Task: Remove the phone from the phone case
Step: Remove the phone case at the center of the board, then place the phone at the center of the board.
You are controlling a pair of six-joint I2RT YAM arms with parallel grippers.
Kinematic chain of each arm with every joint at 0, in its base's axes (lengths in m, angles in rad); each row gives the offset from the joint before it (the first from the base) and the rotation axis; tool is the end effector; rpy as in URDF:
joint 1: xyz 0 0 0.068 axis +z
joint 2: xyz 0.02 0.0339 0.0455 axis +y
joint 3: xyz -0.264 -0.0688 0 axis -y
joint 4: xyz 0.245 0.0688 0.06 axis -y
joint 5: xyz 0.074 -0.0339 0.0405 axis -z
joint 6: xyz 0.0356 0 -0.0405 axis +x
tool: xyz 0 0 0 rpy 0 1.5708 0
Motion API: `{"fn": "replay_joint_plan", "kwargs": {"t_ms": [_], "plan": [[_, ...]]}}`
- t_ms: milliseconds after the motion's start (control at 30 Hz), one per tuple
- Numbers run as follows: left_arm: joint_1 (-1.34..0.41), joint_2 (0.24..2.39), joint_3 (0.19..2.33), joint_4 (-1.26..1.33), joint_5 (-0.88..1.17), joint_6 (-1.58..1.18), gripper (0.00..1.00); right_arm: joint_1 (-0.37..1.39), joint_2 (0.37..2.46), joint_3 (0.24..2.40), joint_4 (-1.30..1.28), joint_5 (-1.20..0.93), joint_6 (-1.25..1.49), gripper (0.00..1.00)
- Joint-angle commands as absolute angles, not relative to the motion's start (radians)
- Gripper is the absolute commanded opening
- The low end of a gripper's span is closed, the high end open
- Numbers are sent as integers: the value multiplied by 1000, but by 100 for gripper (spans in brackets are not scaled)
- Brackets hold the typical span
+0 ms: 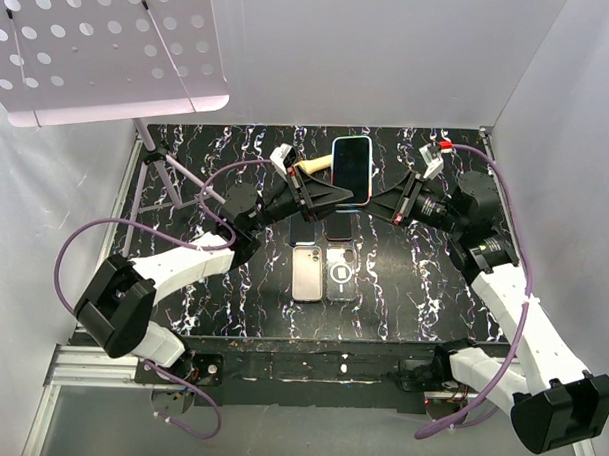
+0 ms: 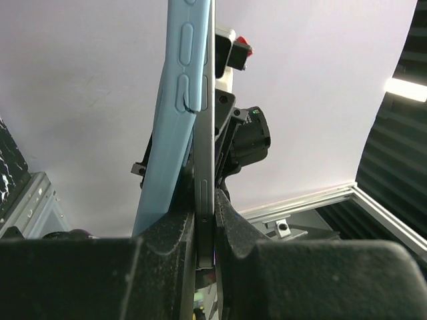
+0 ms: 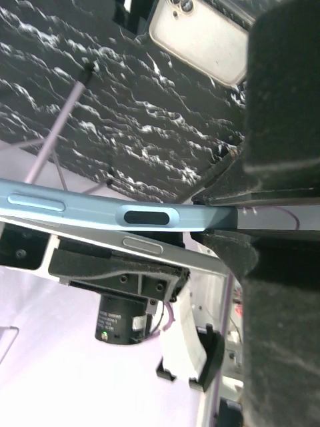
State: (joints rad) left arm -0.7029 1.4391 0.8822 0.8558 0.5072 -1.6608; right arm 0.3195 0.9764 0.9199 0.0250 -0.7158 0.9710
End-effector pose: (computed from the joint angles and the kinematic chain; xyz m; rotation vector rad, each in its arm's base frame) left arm 0.2372 -0.2236 0.3276 -0.2456 1.7260 -2.2234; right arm 0.2024 0.0916 0.3751 -0.0403 1.8357 1.5218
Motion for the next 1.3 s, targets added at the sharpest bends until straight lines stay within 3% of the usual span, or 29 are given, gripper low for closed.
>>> {"fn": "replay_joint_plan", "kwargs": {"t_ms": [0, 100, 167, 367, 533, 733, 900, 1267], "plan": [[-718, 1419, 891, 1002, 514, -1700, 0, 322, 992, 991, -97, -532, 878, 2], [-719, 1401, 873, 996, 506, -1687, 0, 318, 1060, 1199, -701, 70, 694, 1], [-718, 1379, 864, 964, 512, -1665, 0, 272, 1080, 1236, -831, 246, 635, 1], [-722, 1359, 893, 740, 525, -1464, 0, 218, 1006, 1137, -891, 198, 584, 1], [-758, 1422, 920, 566, 407, -1310, 0, 216, 888, 1169, -984, 233, 572, 1], [-850, 1675, 995, 594, 200, -1240, 0, 216, 772, 1310, -1075, 233, 561, 1], [-876, 1896, 1130, 531, 101, -1261, 0, 216, 716, 1307, -1074, 222, 561, 1], [-864, 2213, 1368, 526, 106, -1331, 0, 216, 670, 1224, -1040, 146, 560, 1]]}}
